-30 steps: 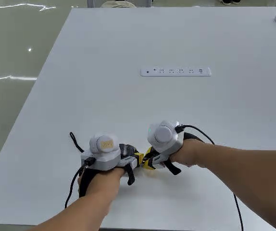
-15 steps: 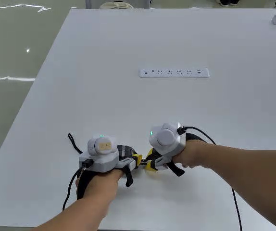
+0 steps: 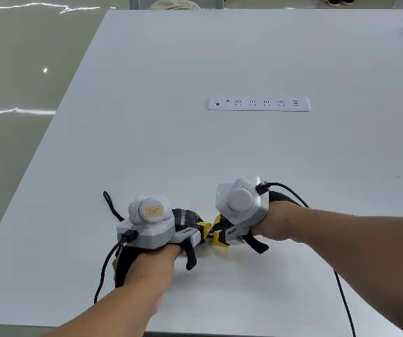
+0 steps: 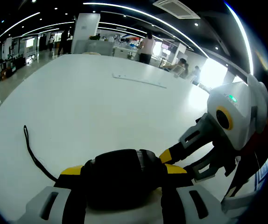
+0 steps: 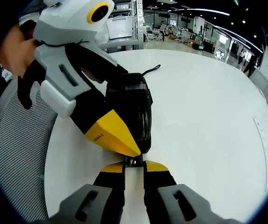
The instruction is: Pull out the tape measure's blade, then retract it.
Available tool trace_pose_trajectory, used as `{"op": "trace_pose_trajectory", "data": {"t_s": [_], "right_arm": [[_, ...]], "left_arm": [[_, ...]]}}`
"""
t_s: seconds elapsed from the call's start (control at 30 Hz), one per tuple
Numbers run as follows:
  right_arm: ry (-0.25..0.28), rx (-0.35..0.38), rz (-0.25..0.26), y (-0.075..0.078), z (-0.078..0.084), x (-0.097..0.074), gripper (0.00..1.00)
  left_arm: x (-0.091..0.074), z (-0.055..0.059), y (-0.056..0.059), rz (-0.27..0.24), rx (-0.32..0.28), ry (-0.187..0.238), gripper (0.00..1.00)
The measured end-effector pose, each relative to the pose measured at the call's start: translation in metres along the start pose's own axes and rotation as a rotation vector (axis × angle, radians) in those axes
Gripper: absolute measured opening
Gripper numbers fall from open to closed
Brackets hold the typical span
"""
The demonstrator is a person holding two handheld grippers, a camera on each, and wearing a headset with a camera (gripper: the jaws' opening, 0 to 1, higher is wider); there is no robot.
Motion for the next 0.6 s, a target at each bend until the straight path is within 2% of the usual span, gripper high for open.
{"op": "trace_pose_trajectory", "data": {"t_s": [0.6], "right_arm": [[0.013,-0.014,-0.016,0.0026,-0.0025,0.0016,0.13]], "left_arm": [[-0.0002,-0.0003,-0.0021,0.029,-0.014,-0.001,0.61]]}}
Point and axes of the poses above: the centre of the closed fingertips' face, and the gripper's own axes: x roughly forward along the fingers, y roughly to its right, z roughly out of its underside, the point moved 9 cm from there along -x, roughly backward along the fingers, and after that the axes turned 11 degrees about -y, right-handed, at the moved point
